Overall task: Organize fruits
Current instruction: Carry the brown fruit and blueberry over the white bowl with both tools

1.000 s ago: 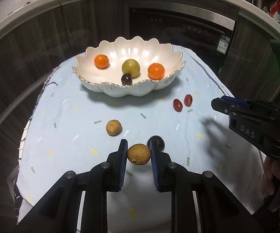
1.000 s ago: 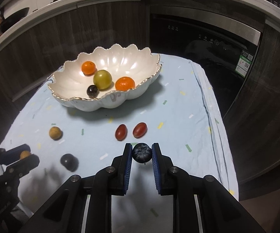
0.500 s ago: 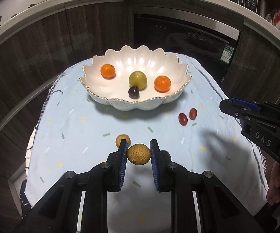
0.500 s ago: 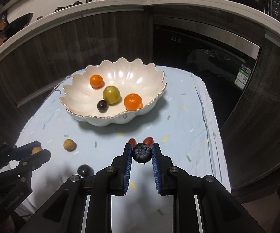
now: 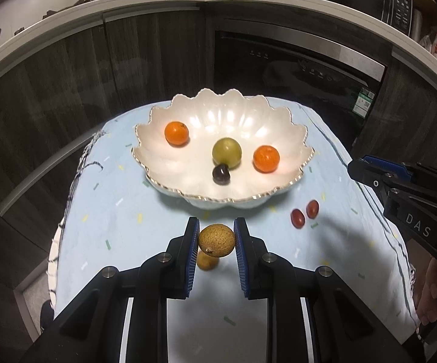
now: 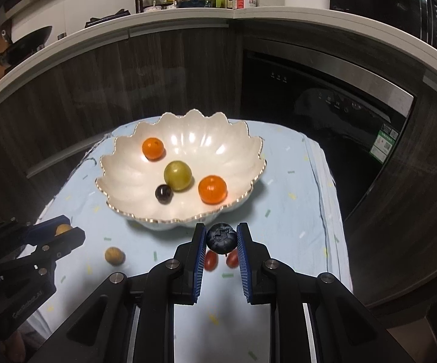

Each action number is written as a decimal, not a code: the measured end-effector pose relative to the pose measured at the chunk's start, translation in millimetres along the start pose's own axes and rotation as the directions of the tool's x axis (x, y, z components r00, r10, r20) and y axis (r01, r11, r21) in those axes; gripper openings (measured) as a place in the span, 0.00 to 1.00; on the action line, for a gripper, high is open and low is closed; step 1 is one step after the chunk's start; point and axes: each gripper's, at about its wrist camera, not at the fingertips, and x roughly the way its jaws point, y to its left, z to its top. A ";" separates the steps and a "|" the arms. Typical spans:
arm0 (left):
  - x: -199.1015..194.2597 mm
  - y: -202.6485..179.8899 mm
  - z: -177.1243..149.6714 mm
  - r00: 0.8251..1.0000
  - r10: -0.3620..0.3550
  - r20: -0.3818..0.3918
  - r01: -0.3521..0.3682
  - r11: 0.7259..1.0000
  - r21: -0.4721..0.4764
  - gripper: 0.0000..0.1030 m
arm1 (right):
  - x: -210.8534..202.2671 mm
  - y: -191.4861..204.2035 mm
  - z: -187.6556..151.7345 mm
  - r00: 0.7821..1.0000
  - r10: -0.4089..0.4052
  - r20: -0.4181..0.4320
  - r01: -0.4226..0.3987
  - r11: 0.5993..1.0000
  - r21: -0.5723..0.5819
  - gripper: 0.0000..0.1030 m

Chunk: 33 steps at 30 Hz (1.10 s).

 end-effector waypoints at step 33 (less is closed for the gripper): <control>91.4 56.9 98.5 0.998 0.056 -0.008 -0.057 0.997 -0.045 0.23 | 100.4 -2.9 89.0 0.997 -0.076 -0.004 0.076 0.997 -0.019 0.21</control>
